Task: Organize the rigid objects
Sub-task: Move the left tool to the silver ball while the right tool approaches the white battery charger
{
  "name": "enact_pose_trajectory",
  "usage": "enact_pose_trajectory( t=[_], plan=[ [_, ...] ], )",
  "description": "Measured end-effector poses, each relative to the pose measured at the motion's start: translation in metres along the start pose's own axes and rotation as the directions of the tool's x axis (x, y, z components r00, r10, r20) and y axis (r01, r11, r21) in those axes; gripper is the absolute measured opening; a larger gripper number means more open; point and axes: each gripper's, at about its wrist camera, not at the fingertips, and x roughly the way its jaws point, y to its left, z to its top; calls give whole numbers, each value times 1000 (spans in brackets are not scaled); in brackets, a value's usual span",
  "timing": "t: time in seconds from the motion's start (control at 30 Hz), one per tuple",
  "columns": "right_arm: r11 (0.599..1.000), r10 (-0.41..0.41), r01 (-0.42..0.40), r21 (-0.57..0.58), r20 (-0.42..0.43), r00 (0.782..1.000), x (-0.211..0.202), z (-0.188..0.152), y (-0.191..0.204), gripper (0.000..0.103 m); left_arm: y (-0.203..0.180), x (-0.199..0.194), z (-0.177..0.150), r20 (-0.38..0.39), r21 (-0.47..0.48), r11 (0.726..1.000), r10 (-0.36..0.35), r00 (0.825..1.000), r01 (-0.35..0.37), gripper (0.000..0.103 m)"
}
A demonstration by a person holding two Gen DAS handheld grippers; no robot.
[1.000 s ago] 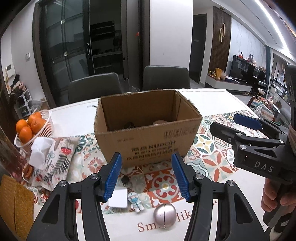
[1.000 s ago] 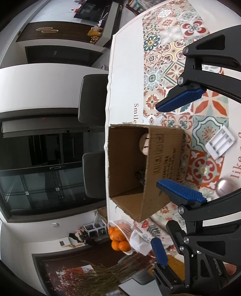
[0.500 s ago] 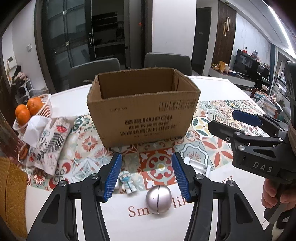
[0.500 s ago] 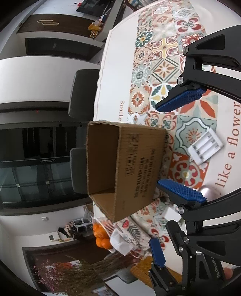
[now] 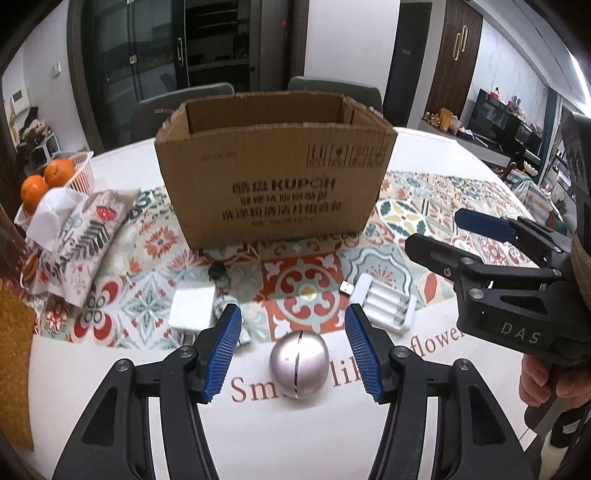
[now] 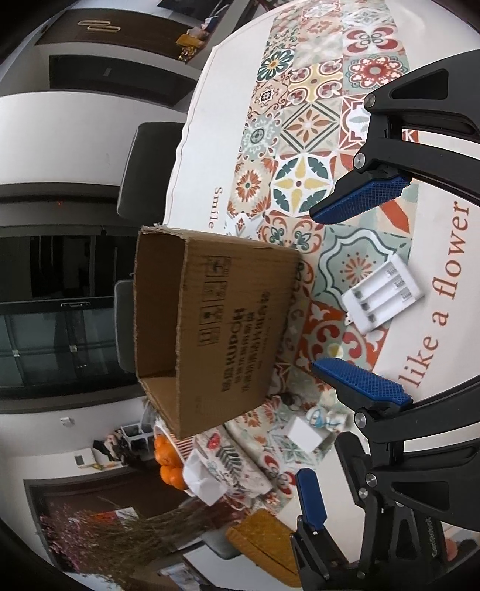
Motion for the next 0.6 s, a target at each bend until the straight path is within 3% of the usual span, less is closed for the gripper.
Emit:
enact_pose_trajectory(
  t=[0.6],
  plan=[
    [996,37,-48,-77,-137,990,38,-36,-3,76,-11,41,-33,-126,3,1000,1,992,-1,59]
  ],
)
